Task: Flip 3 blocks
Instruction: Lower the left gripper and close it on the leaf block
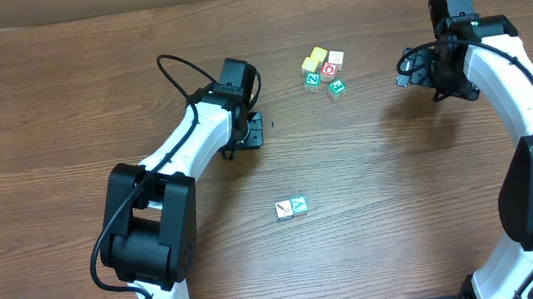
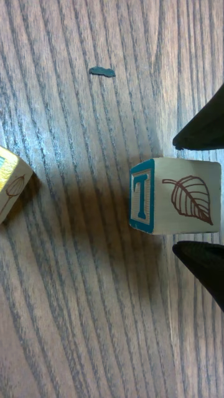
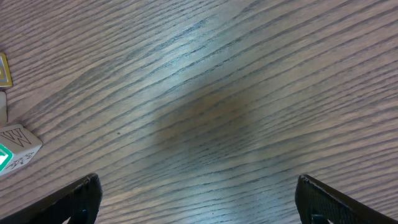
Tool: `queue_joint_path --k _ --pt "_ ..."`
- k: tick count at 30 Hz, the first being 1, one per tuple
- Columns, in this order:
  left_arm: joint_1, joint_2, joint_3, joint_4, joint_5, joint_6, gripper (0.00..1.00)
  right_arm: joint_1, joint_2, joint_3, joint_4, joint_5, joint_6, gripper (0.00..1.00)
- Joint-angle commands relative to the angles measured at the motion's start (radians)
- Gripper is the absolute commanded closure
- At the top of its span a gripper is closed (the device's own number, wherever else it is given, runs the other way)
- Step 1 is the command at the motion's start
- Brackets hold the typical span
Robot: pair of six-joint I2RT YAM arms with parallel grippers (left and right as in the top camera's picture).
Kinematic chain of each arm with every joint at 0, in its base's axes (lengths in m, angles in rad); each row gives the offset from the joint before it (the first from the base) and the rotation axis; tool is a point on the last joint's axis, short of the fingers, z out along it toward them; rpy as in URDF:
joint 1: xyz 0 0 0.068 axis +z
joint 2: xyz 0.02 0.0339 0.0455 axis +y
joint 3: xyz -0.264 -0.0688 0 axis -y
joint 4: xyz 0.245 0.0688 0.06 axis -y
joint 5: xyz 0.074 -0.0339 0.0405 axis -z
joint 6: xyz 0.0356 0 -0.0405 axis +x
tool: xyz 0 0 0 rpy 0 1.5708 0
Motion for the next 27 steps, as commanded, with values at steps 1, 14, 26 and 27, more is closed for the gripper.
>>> queue_joint_path --k 1,14,26,27 --pt "0.005 0.02 -0.009 0.0 -0.013 -0.01 0.58 0.0 -0.032 0.018 0.002 0.011 -0.006 0.0" --pt "0.005 0.02 -0.009 0.023 -0.024 -0.01 0.57 0.0 -0.032 0.018 0.002 0.011 -0.006 0.0" --pt "0.005 0.02 -0.009 0.045 -0.025 -0.01 0.67 0.0 -0.032 0.018 0.002 0.011 -0.006 0.0" --pt "0.005 0.02 -0.009 0.046 -0.025 -0.01 0.67 0.0 -0.032 0.018 0.002 0.011 -0.006 0.0"
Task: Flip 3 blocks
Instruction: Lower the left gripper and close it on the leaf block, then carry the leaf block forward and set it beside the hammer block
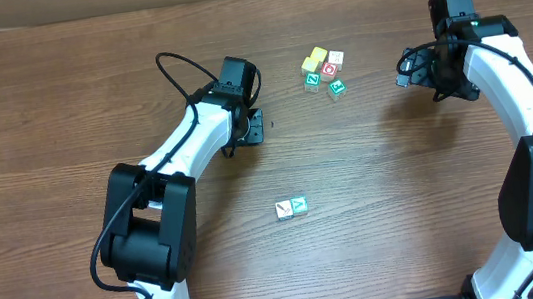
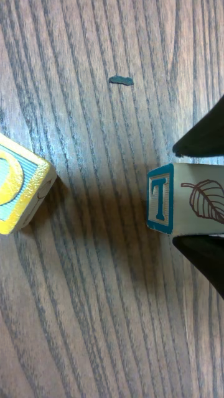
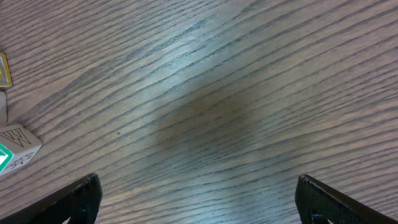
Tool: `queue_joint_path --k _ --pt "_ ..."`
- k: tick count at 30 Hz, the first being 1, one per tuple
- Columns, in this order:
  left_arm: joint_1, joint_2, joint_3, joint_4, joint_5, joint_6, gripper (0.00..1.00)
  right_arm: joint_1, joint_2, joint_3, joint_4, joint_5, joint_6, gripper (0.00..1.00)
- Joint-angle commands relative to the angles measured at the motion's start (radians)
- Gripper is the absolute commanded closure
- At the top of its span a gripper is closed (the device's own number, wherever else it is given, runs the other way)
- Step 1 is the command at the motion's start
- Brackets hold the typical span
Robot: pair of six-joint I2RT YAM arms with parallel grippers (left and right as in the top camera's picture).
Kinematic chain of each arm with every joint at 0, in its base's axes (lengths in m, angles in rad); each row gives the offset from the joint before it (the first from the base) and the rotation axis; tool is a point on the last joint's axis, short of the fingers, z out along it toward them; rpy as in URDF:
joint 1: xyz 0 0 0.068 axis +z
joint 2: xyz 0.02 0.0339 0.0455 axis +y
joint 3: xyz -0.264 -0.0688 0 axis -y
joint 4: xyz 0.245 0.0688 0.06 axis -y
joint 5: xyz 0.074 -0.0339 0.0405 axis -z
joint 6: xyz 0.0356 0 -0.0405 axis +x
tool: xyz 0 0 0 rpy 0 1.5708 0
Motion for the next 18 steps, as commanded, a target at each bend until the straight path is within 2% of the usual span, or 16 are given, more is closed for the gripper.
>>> queue_joint_path --k 1,3,5,12,18 --pt "0.005 0.02 -0.007 0.003 -0.016 -0.008 0.68 0.0 -0.032 0.018 0.002 0.011 -0.006 0.0" --pt "0.005 0.02 -0.007 0.0 -0.017 -0.008 0.69 0.0 -0.032 0.018 0.002 0.011 -0.006 0.0" --pt "0.005 0.02 -0.007 -0.001 -0.016 -0.008 0.77 0.0 -0.032 0.018 0.002 0.011 -0.006 0.0" --pt "0.005 0.002 -0.006 -0.027 -0.016 -0.009 0.73 0.0 -0.032 0.018 0.002 0.01 -0.006 0.0" --pt "0.005 -0.084 -0.006 -0.136 -0.012 -0.046 0.73 0.0 -0.032 0.018 0.002 0.01 -0.006 0.0"
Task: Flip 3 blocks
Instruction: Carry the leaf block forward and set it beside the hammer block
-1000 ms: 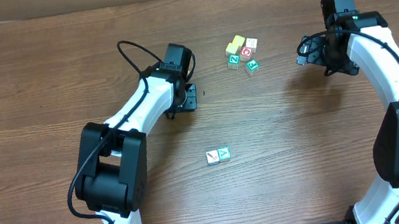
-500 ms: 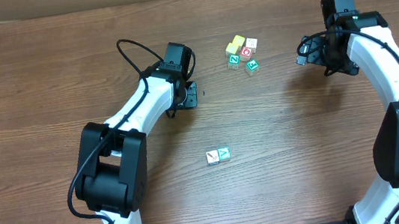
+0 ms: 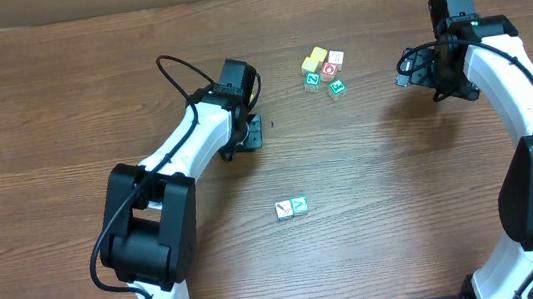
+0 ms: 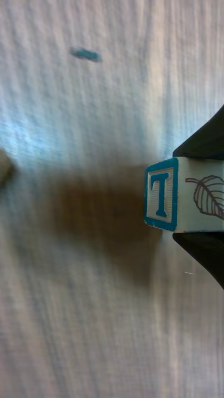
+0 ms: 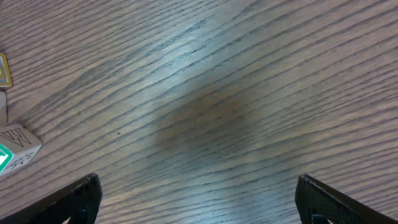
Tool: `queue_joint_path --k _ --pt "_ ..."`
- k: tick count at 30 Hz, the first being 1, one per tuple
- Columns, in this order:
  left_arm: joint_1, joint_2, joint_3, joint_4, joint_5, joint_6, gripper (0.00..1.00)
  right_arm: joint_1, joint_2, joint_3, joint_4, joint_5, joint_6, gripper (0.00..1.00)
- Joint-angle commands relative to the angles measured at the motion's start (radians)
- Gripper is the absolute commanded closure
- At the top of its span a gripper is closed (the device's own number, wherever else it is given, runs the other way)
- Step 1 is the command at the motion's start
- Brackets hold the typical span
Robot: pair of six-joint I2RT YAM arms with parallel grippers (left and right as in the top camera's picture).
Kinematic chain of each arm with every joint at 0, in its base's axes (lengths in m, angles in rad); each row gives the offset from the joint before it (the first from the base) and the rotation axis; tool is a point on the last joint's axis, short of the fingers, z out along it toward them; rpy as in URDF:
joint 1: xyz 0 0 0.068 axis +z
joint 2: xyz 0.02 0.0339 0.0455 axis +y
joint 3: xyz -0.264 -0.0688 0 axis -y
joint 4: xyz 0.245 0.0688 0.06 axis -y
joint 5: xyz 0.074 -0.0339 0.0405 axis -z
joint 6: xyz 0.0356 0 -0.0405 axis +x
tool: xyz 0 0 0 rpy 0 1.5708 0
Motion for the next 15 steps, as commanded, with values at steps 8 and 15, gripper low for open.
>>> queue_joint_path --k 8,15 --pt "-0.019 -0.22 -0.006 -0.31 0.061 -0.202 0.81 0.0 -0.032 0.018 0.001 0.011 -0.006 0.0" --pt "-0.132 -0.225 -0.094 -0.335 0.04 -0.323 0.8 0.0 -0.032 0.018 0.001 0.011 -0.006 0.0"
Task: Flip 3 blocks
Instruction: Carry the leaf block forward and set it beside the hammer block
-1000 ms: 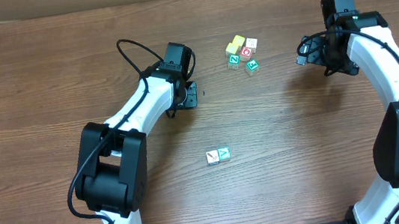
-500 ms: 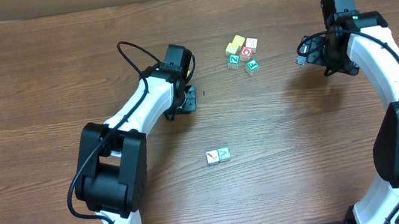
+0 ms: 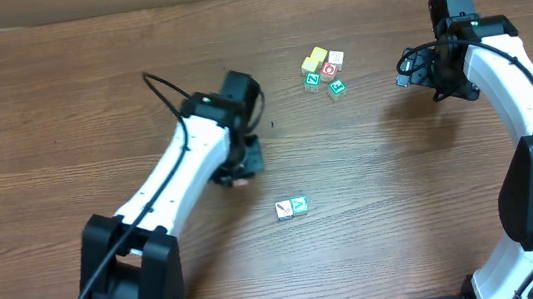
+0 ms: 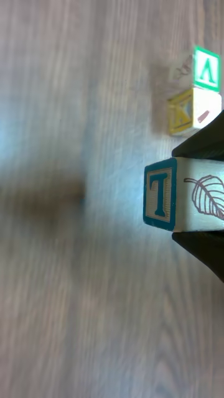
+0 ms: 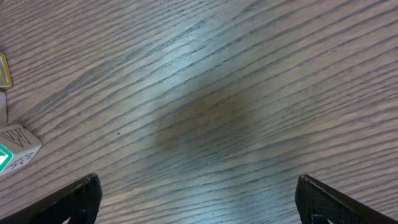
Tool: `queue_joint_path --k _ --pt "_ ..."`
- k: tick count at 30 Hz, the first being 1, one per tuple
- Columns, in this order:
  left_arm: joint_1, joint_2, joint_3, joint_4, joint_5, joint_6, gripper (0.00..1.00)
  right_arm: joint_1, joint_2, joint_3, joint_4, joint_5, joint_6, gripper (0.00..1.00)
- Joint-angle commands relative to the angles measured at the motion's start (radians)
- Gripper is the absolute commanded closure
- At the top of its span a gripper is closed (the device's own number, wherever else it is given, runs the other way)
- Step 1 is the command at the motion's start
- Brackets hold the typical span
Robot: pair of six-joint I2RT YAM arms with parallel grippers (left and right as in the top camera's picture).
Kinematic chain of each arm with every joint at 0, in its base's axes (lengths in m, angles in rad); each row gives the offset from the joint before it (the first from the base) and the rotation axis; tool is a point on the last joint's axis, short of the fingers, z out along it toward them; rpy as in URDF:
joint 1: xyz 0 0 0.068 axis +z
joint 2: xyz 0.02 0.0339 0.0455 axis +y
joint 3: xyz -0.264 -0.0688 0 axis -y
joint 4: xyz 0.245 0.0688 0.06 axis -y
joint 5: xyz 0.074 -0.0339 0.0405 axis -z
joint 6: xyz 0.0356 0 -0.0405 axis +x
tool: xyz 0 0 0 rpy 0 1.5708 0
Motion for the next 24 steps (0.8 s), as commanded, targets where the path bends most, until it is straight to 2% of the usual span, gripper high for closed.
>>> queue_joint_path --k 1,8,16,21,24 --pt "-0.07 -0.01 -0.073 0.018 0.005 -0.107 0.8 0.0 -0.032 0.018 0.002 0.01 -0.006 0.0" --pt "-0.135 -0.01 -0.147 0.038 0.019 -0.171 0.74 0.0 -0.032 0.018 0.002 0.01 -0.006 0.0" --pt "-0.143 -0.01 -0.258 0.163 0.045 -0.185 0.71 0.0 -0.032 0.018 0.002 0.01 -0.006 0.0" --pt "-0.123 -0.012 -0.22 0.146 0.061 -0.161 0.71 0.0 -0.032 0.018 0.002 0.011 -0.006 0.0" --pt "-0.109 -0.019 -0.172 0.118 0.061 -0.16 0.67 0.0 -0.032 0.018 0.002 0.011 -0.006 0.0"
